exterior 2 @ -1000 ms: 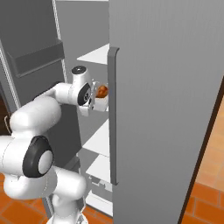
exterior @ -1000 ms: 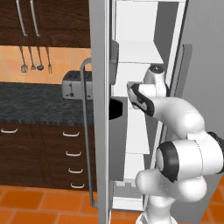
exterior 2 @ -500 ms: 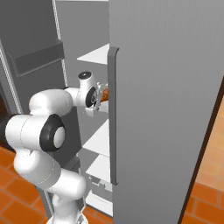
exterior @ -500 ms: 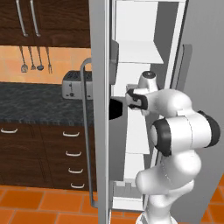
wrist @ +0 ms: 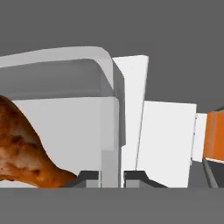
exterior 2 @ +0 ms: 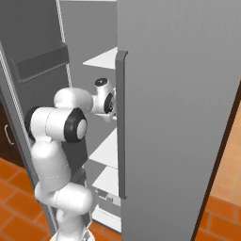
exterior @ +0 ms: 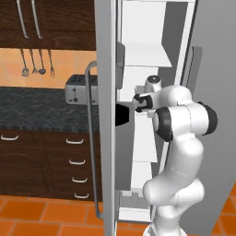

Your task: Take the meat container that has the chicken drumstick and place it on the second highest rack of the freezer. Then take the vegetable container that has the squash and sweet potato and place it on the highest rack of the freezer.

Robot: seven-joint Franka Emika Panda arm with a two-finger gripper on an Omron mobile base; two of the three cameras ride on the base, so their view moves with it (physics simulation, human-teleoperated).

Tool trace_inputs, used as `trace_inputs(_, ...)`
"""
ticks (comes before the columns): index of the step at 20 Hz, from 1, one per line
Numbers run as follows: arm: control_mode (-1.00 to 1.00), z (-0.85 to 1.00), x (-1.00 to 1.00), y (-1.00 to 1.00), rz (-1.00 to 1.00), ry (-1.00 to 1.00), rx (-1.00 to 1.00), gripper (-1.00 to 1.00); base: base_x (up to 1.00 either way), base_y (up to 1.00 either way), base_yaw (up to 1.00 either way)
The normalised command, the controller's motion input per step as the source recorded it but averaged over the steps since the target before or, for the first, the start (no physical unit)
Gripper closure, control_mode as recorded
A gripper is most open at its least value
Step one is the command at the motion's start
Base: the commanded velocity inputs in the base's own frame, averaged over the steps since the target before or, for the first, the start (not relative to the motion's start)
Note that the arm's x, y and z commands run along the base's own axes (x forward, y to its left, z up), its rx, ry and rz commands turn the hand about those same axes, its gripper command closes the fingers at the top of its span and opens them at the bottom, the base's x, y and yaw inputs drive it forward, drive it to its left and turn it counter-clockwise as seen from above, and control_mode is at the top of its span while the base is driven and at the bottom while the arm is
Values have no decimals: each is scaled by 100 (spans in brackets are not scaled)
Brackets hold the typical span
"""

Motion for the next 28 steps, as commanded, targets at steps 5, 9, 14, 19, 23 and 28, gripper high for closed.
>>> trace_inputs(5, -100, -45, 49, 0, -1, 0, -6, 100, 0, 0, 0)
trace_inputs(9, -100, -14, 62, -5, -2, 0, 0, 100, 0, 0, 0)
trace_inputs(14, -100, -29, 53, -11, 0, 0, 0, 100, 0, 0, 0)
trace_inputs(19, -100, -49, 21, -4, 0, 0, -3, 100, 0, 0, 0)
trace_inputs(23, -100, -68, 16, -13, 0, 0, -1, 100, 0, 0, 0)
trace_inputs(28, -100, -48, 6, -6, 0, 0, -2, 100, 0, 0, 0)
